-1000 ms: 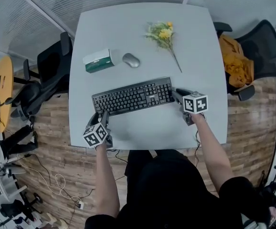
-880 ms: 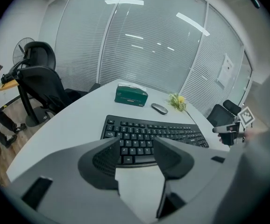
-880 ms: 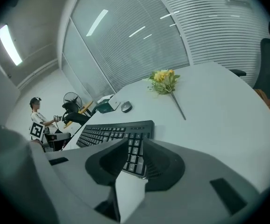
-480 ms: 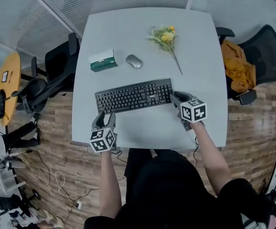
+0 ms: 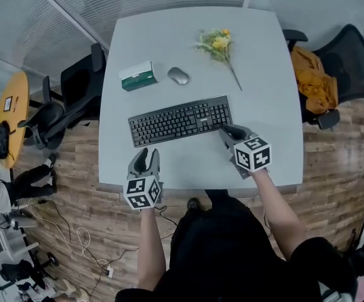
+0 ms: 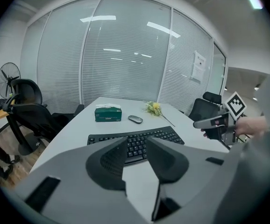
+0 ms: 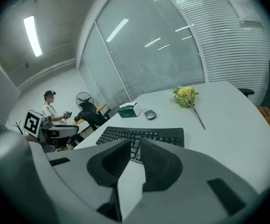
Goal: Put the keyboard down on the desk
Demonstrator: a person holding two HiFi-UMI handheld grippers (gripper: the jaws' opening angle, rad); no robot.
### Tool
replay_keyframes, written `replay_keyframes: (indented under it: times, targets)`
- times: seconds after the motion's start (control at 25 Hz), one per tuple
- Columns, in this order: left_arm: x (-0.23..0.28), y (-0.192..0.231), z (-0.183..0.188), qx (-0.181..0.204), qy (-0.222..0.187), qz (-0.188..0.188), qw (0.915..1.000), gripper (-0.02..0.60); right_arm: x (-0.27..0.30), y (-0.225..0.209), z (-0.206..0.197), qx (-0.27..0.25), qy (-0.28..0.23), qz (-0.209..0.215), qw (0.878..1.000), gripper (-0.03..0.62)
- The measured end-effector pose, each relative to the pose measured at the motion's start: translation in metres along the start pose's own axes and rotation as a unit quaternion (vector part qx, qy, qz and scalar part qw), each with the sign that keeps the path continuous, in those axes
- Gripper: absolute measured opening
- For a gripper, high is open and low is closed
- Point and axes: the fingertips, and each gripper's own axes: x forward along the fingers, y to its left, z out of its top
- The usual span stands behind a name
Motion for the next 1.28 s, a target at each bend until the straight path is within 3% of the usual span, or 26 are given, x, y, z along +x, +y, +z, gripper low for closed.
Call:
replay_keyframes:
  times: [0.48,0.92,1.28]
  targets:
    - [-0.076,-0.021,-0.011,0.013,-0.046,-0.038,0.9982,0.04,-0.048,0.092,-0.008,-0.019,-0.056,0.0,0.998,0.052]
    - [-0.174,-0.041,-0.018,0.012,-0.099,-0.088,0.9911,0.015,-0.126,0.191,-0.016,-0.062,-0.125,-0.013,0.99,0.031]
    - [-0.232,-0.056,-0.02,0.021,-0.128,-0.116,0.9847,0.0,-0.171,0.246,-0.037,-0.072,-0.158,-0.02,0.985,0.011]
